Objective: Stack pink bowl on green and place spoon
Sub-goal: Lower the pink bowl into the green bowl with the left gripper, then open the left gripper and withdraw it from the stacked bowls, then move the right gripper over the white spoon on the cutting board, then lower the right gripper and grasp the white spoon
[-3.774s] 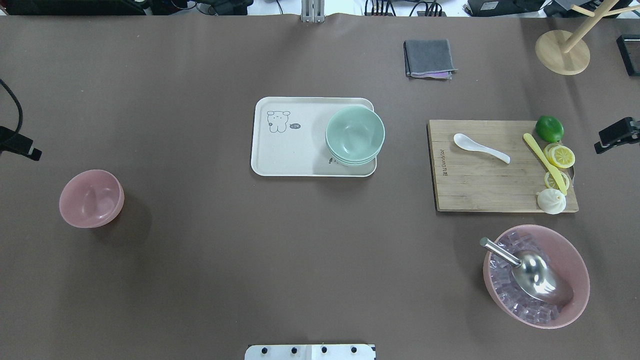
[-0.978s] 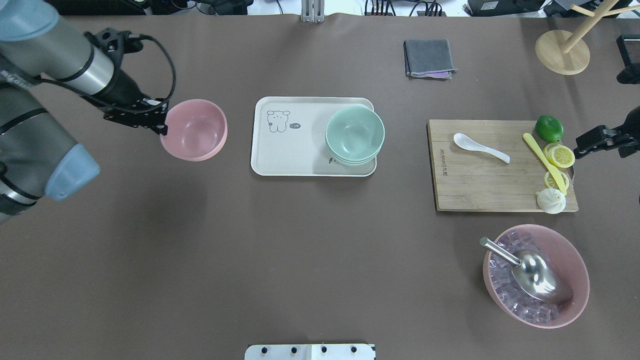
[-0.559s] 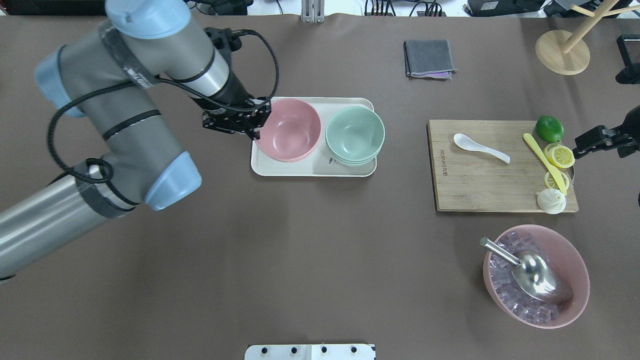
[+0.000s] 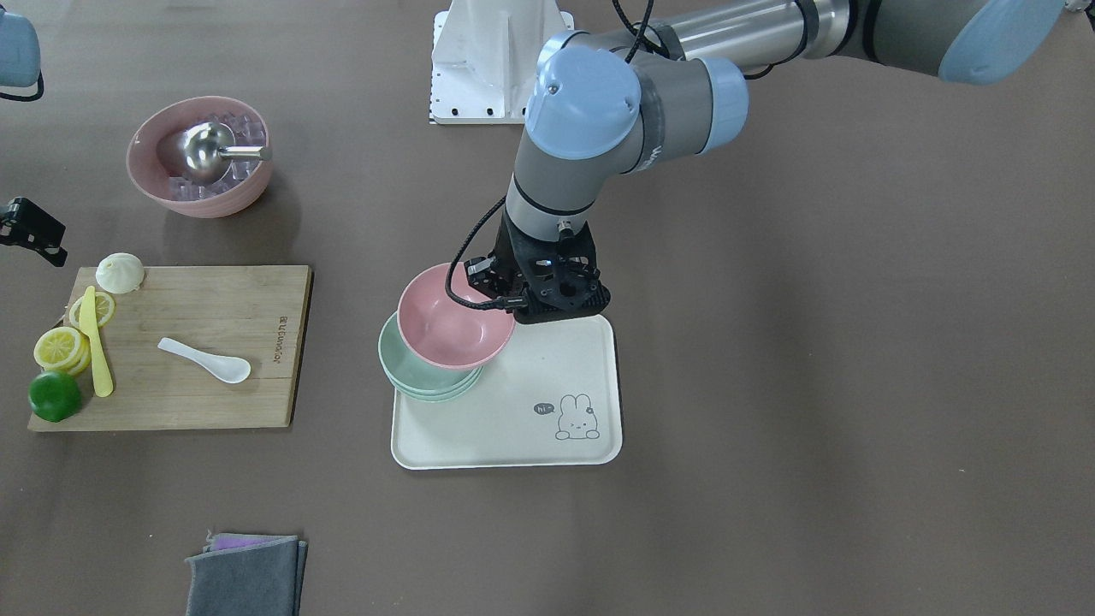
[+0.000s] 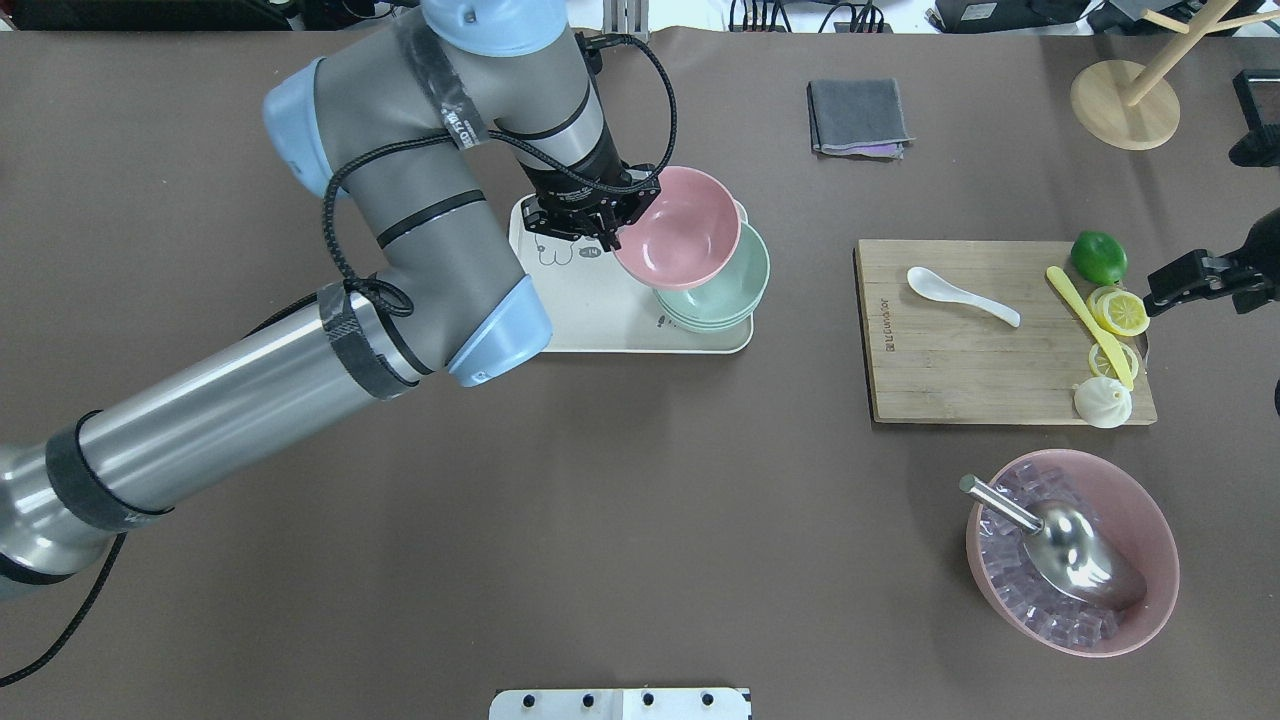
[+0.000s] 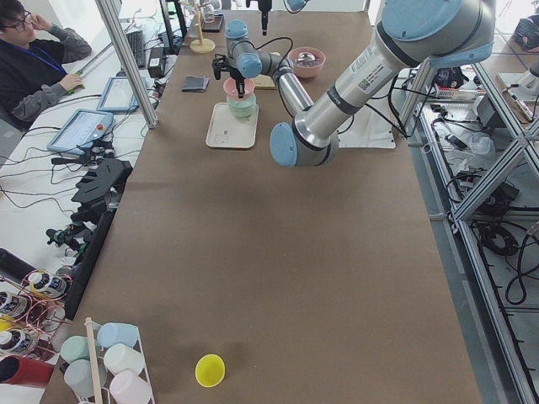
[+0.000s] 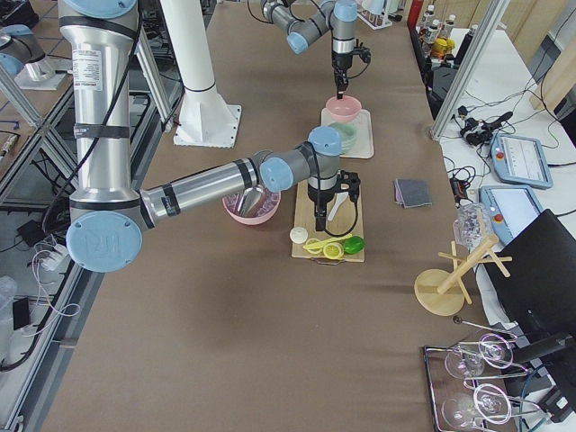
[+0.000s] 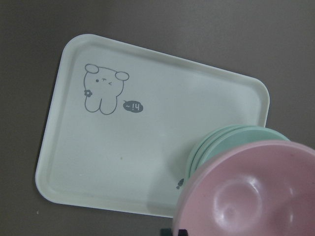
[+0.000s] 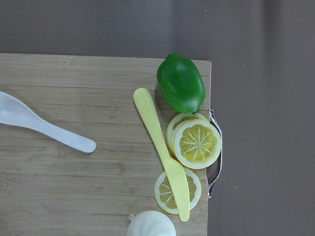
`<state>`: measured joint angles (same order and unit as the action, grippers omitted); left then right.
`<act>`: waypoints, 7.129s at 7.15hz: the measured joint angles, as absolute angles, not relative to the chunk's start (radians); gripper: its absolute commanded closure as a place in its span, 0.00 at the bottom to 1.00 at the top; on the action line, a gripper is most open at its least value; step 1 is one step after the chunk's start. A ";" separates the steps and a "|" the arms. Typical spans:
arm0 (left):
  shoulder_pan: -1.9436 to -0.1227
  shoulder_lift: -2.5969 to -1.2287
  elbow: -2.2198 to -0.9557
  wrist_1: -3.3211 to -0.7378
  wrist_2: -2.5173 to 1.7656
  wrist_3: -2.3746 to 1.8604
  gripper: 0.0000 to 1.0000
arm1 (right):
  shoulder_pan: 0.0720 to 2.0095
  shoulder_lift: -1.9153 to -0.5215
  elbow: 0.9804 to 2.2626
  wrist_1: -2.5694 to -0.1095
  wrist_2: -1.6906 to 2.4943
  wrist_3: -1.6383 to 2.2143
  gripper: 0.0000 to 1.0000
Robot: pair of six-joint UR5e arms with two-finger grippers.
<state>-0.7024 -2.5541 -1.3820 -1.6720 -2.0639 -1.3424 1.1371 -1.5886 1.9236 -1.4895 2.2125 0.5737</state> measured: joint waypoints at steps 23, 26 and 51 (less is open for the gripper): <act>-0.620 -2.586 -1.234 -1.820 -1.941 -1.373 0.73 | 1.137 -1.585 1.919 -1.489 2.210 0.574 0.00; -0.620 -2.582 -1.232 -1.834 -1.940 -1.345 0.01 | 1.137 -1.584 1.918 -1.490 2.210 0.574 0.00; -1.457 -1.806 -1.396 -1.657 -2.347 0.347 0.01 | 0.931 -1.296 1.499 -1.149 2.168 -0.037 0.41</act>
